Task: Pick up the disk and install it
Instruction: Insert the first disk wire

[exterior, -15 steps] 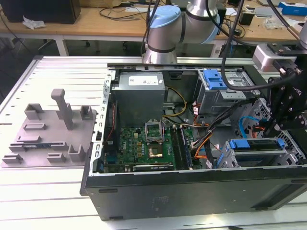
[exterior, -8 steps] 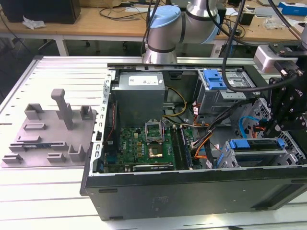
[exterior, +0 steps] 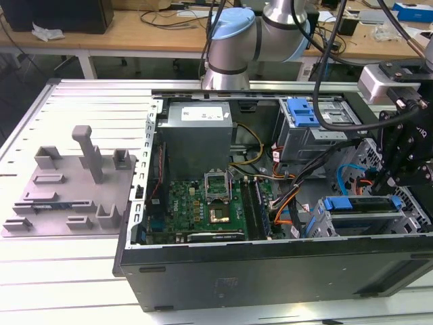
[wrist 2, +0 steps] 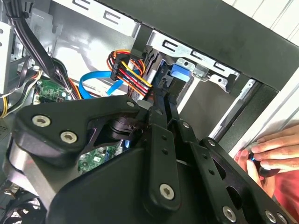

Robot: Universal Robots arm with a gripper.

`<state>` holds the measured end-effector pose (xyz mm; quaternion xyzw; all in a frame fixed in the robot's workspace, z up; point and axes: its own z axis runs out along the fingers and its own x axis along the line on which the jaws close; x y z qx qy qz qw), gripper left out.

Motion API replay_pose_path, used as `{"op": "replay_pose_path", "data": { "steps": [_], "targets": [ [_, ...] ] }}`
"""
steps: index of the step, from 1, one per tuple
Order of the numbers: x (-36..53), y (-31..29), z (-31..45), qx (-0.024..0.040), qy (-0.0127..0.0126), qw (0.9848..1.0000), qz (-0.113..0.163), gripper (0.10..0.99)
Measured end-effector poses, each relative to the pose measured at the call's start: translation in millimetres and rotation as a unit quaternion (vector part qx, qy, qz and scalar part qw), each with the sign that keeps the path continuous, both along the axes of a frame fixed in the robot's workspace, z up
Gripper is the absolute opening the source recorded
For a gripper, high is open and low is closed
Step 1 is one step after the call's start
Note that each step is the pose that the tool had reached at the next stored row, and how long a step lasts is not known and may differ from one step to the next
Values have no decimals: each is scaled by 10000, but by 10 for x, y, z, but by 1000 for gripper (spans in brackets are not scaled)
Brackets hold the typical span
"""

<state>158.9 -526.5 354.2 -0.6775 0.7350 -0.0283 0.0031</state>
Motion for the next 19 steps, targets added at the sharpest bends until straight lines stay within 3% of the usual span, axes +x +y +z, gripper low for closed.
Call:
{"op": "replay_pose_path", "data": {
  "steps": [19],
  "targets": [
    [11, -2, -7, 0, 7, 10000, 0, 161]
  ]
}}
